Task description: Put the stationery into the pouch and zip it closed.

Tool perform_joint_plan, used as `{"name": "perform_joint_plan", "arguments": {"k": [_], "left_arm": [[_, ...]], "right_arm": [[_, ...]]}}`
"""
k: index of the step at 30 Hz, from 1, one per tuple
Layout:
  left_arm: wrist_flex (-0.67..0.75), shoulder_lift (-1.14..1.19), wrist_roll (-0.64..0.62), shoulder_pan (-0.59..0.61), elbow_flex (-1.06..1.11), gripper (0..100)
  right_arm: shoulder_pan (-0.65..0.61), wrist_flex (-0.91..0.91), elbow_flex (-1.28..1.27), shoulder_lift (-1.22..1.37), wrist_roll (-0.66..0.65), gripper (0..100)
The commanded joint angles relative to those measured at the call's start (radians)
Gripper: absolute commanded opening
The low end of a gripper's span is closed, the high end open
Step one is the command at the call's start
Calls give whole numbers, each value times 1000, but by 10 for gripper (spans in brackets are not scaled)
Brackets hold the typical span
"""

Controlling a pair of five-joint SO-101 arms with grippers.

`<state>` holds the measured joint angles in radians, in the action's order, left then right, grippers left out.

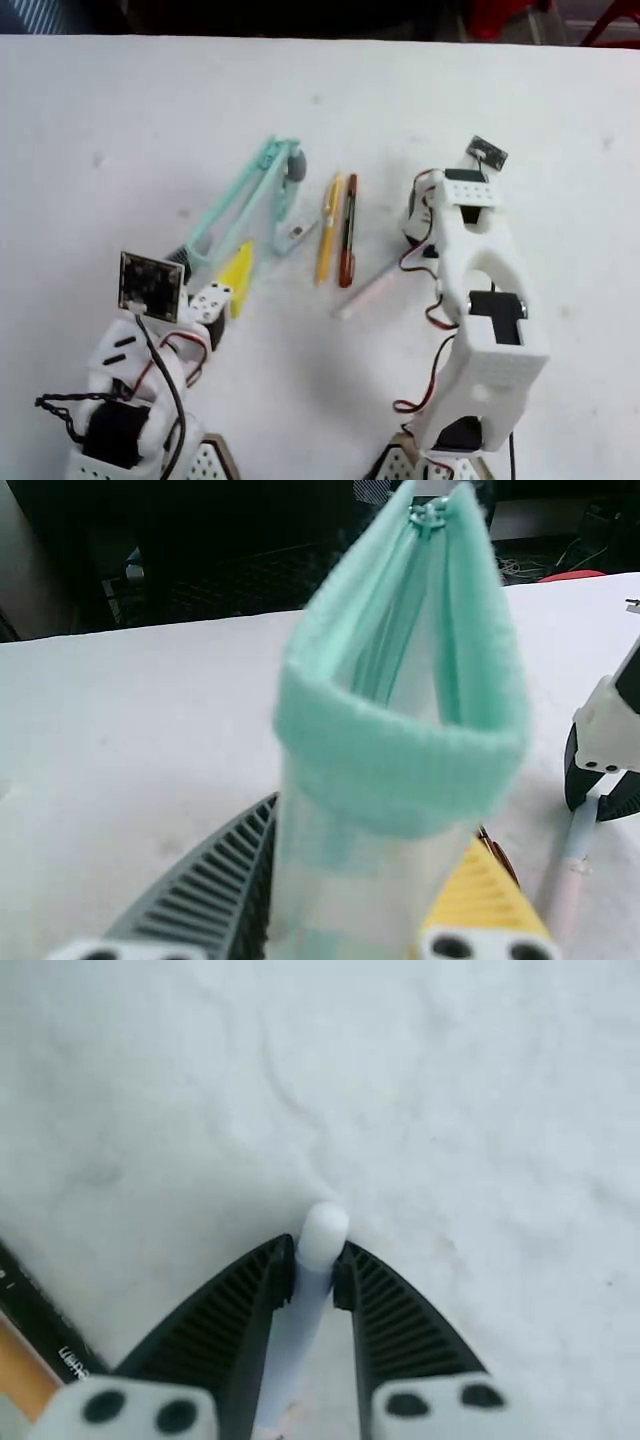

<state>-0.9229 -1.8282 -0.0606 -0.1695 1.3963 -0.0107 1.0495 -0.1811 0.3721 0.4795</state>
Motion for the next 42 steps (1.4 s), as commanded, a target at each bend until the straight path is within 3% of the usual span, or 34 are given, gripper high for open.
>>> {"name": "perform_joint_plan", "arguments": {"k": [1, 5, 17, 22, 29, 35, 42], "left_arm": [[25, 5, -8, -5, -5, 187], [25, 5, -8, -5, -5, 187], [25, 5, -8, -5, -5, 187], [25, 5, -8, -5, -3, 187], [32, 5, -8, -5, 9, 187], [46, 5, -8, -5, 17, 187], [46, 5, -8, -5, 17, 187]], "right_arm": [[16, -1, 34, -7, -12, 17], [13, -1, 34, -7, -114, 17], [19, -1, 29, -36, -127, 17], [27, 30, 26, -108, -255, 17], [58, 77, 21, -202, -327, 17], [87, 12, -78, -318, -336, 17], [22, -162, -328, -542, -338, 16]]}}
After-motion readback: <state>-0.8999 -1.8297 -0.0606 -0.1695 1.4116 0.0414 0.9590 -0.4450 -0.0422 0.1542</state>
